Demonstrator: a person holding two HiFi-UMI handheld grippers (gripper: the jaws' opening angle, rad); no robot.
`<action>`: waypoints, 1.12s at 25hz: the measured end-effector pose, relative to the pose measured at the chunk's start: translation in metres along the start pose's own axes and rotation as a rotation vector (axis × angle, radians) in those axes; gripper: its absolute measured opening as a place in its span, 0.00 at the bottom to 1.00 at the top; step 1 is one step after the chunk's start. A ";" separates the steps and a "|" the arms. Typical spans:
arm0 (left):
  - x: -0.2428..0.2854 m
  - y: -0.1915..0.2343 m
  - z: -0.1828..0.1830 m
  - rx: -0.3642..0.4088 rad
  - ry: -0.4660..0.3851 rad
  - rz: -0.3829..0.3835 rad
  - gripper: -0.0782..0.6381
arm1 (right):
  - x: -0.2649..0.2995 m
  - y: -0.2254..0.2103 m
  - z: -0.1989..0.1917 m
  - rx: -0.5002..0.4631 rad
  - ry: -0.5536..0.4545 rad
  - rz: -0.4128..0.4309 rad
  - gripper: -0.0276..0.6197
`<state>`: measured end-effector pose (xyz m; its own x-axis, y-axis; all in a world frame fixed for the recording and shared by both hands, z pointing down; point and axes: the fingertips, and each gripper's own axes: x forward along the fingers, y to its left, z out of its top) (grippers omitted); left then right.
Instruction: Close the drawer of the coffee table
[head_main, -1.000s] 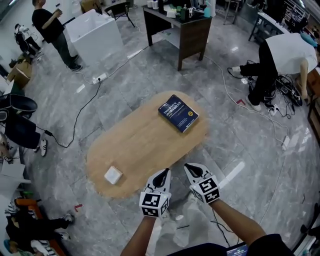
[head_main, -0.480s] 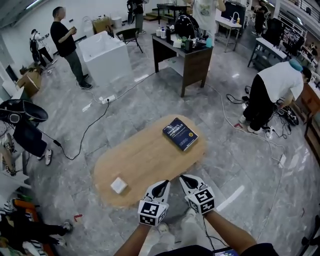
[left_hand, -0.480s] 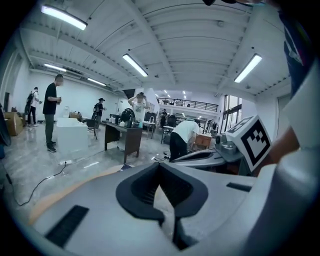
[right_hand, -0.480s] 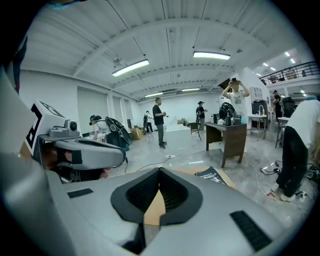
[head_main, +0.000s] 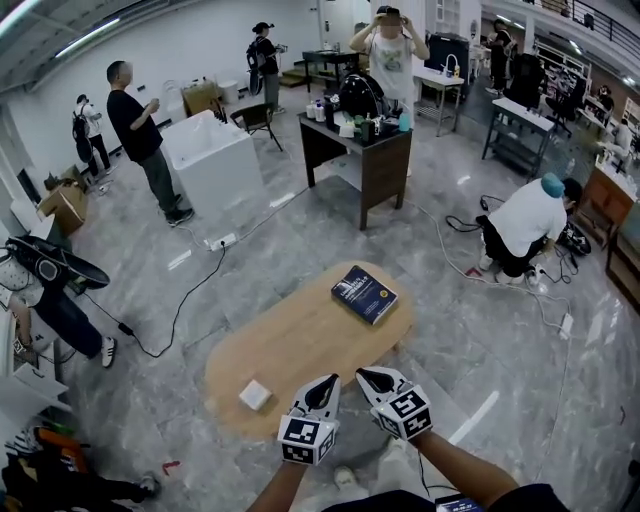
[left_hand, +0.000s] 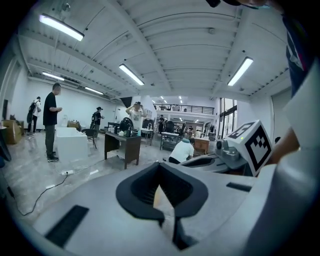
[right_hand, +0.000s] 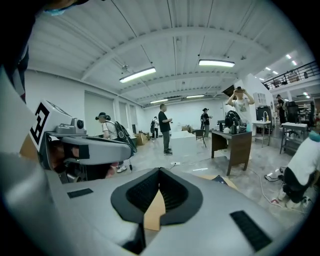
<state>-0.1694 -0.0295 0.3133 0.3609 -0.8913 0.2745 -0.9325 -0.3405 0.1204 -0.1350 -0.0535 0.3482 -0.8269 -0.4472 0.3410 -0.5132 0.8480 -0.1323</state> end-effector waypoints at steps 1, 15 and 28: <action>-0.005 0.000 0.005 0.008 -0.011 0.001 0.11 | -0.002 0.005 0.004 -0.008 -0.005 0.001 0.06; -0.056 0.001 0.023 -0.016 -0.081 0.002 0.11 | -0.021 0.056 0.056 -0.074 -0.120 0.054 0.06; -0.051 -0.023 0.045 -0.023 -0.130 0.016 0.11 | -0.047 0.041 0.072 -0.057 -0.159 0.052 0.06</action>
<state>-0.1675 0.0100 0.2533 0.3398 -0.9283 0.1511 -0.9370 -0.3203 0.1392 -0.1339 -0.0184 0.2596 -0.8800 -0.4381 0.1832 -0.4590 0.8837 -0.0913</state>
